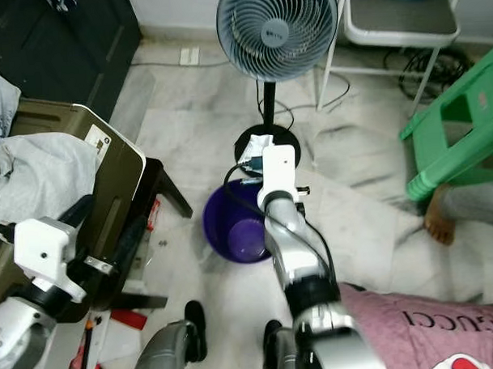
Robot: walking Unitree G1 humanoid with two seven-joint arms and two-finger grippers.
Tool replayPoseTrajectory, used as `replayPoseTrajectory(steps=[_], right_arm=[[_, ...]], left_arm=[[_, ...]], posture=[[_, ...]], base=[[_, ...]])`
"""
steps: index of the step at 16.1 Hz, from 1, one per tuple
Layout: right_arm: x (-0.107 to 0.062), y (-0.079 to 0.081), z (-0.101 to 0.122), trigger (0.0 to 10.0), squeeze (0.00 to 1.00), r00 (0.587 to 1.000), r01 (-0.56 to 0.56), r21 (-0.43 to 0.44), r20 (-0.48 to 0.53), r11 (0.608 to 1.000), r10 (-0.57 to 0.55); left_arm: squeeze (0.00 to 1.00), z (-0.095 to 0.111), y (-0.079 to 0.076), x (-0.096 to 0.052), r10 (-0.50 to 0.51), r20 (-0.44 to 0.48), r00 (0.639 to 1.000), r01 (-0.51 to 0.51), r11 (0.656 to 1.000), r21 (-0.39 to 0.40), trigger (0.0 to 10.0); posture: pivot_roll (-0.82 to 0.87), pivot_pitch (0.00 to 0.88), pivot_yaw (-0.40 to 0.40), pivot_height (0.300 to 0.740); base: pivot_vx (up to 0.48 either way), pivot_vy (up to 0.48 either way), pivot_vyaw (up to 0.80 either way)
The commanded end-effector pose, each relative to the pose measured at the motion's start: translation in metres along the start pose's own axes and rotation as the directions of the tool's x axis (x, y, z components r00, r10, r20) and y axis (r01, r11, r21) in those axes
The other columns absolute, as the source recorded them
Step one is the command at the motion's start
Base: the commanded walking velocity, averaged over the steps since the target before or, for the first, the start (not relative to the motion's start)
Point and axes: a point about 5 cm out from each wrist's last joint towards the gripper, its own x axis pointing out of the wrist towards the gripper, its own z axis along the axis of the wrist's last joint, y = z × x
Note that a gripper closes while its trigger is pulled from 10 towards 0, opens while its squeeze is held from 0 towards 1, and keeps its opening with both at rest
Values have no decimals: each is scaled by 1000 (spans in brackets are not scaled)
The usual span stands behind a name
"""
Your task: Clean up the room
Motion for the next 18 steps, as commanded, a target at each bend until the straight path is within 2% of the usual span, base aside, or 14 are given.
replayPoseTrajectory(steps=[1,4,7,13,14,18], right_arm=[[0,0,-9,10000,0,999,15,-6,-49,1000,-15],[14,-6,-1,10000,0,996,42,-20,-78,999,-44],[20,-1,1,10000,0,990,36,-24,-138,999,-39],[23,3,1,10000,0,985,33,20,-169,999,-29],[21,6,-3,10000,1000,983,20,57,-184,998,-9],[22,3,-2,10000,1000,985,26,63,-170,998,-15]], left_arm=[[0,1,-4,-4,-13,-16,1000,13,1000,9,10000],[0,7,-9,-3,-28,-14,1000,27,999,-17,10000],[0,15,-14,-4,-53,-15,998,53,998,-25,10000],[0,20,-16,-5,-57,-28,998,56,998,-32,10000],[0,20,-17,-4,-59,-29,998,58,998,-31,10000],[0,19,-19,-1,-61,-31,998,60,998,-31,10000]], posture=[[165,441,73,740],[196,459,89,740],[229,475,99,740],[247,480,109,740],[245,478,108,740],[238,472,106,740]], base=[[0,0,0],[0,0,0],[0,0,0],[0,0,0],[0,0,0],[0,0,0]])
